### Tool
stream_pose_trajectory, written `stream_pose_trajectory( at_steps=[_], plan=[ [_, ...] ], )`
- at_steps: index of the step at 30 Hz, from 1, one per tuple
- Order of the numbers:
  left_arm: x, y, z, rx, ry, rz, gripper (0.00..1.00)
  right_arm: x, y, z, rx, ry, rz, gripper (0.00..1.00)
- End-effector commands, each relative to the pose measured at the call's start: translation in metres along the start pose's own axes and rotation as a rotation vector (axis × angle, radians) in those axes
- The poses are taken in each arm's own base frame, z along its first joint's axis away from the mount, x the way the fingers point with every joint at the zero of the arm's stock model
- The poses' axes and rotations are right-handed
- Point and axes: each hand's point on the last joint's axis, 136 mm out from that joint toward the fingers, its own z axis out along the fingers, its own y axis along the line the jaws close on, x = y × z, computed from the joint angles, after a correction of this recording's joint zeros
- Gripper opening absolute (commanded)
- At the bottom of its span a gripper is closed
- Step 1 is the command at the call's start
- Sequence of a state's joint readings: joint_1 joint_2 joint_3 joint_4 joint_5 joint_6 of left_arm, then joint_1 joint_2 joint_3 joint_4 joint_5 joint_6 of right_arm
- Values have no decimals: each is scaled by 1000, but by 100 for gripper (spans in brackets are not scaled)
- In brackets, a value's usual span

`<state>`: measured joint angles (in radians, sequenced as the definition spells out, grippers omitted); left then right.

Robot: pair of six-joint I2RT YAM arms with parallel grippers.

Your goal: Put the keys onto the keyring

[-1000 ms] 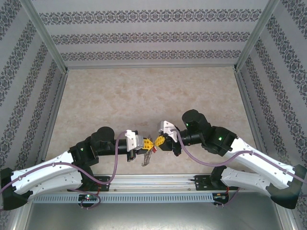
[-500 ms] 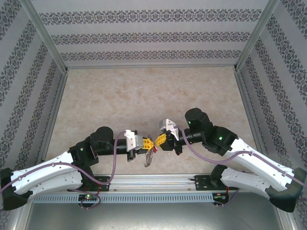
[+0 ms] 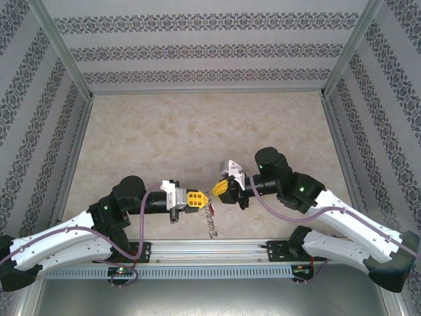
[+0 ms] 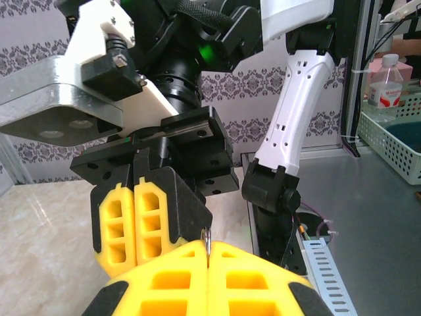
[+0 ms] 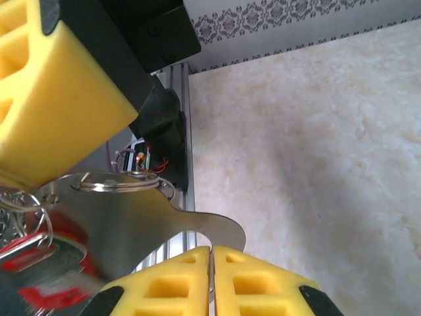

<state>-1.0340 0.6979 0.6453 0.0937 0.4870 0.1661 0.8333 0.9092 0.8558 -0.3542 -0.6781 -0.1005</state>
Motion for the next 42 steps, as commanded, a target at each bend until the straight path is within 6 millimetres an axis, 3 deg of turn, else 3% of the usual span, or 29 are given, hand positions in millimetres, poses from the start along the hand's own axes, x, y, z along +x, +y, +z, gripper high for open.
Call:
stream_pose_trajectory(
  at_steps=[1,9,15,25,42],
  plan=[
    [-15,-3,-3,7,-68,19,0,-14,7,-9,2,-72,-45,12],
    [-11,-5,-1,26,-54,15,0,-18,23,-27,52,-140,-145,26],
    [-12,-7,0,35,-63,6,0,-20,47,-23,6,-174,-253,32],
    [-11,-9,-1,47,-63,-7,0,-35,46,-21,46,-244,-329,32],
    [-12,-7,2,44,-62,-4,0,-26,53,-12,-29,-215,-313,27]
  ],
)
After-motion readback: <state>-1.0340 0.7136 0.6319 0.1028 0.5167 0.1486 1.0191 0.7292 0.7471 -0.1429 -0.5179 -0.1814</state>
